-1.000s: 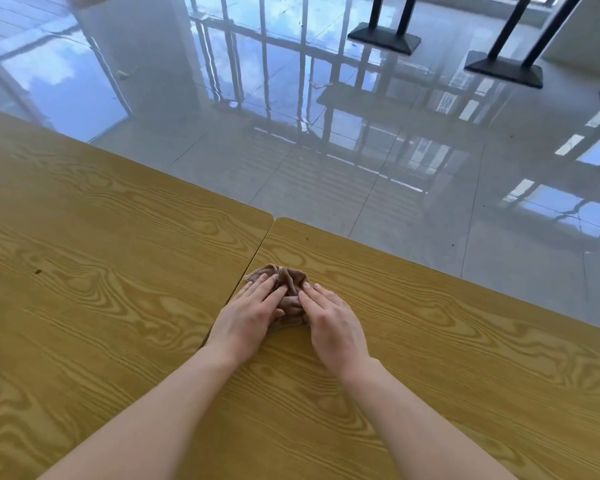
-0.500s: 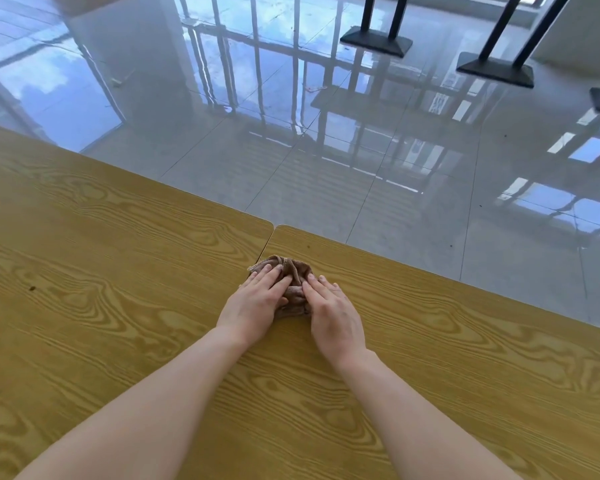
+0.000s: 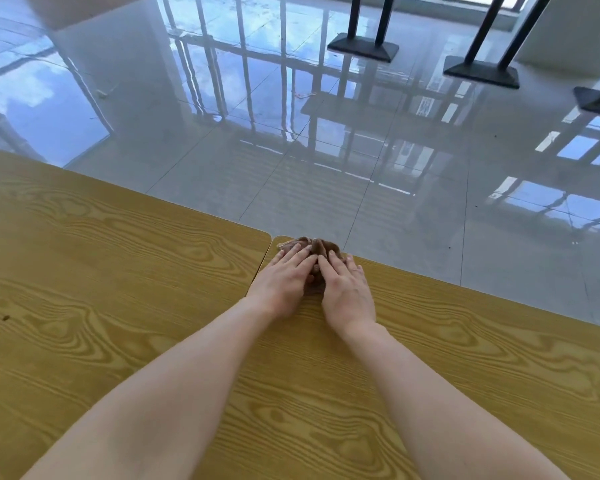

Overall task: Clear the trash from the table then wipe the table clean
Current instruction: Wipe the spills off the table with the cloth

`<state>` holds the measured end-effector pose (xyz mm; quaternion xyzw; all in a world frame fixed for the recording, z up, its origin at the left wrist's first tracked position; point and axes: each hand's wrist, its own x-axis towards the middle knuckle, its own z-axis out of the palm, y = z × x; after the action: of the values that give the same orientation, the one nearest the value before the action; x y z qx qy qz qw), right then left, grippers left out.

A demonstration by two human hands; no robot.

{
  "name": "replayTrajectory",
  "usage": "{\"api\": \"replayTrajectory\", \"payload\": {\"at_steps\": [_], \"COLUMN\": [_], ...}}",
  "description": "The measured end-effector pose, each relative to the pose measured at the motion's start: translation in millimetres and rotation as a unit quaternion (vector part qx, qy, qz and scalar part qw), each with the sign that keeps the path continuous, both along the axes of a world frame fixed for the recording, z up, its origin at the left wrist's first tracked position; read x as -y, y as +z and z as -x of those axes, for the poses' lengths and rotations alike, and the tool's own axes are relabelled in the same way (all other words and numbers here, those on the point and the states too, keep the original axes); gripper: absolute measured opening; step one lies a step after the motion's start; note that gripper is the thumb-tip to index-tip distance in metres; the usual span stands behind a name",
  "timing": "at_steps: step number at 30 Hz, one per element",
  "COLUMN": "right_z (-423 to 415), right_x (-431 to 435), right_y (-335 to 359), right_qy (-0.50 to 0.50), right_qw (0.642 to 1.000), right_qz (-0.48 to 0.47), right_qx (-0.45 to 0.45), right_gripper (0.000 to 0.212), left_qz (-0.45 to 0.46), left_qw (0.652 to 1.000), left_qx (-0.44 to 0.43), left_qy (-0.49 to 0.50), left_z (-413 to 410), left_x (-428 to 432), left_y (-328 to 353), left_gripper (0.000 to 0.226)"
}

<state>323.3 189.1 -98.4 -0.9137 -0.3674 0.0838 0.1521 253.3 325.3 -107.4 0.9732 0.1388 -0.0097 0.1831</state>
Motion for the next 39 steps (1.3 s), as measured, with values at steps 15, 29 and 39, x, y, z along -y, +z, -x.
{"api": "replayTrajectory", "payload": {"at_steps": [15, 29, 39], "right_z": [87.5, 94.8, 84.8], "right_x": [36.7, 62.5, 90.9], "right_y": [6.4, 20.0, 60.5], "right_qy": [0.088, 0.104, 0.077], "right_qw": [0.995, 0.99, 0.99], "right_qz": [-0.032, 0.011, -0.008], "right_qx": [-0.045, -0.099, -0.118], "right_gripper": [0.061, 0.068, 0.058], "left_qz": [0.006, -0.031, -0.101], "left_qw": [0.998, 0.996, 0.988], "left_qx": [0.029, -0.058, -0.086], "left_qy": [0.06, 0.063, 0.083], "left_z": [118.0, 132.9, 141.0], "left_x": [43.9, 62.8, 76.7], "left_y": [1.9, 19.3, 68.2], "left_gripper": [0.049, 0.052, 0.061]}}
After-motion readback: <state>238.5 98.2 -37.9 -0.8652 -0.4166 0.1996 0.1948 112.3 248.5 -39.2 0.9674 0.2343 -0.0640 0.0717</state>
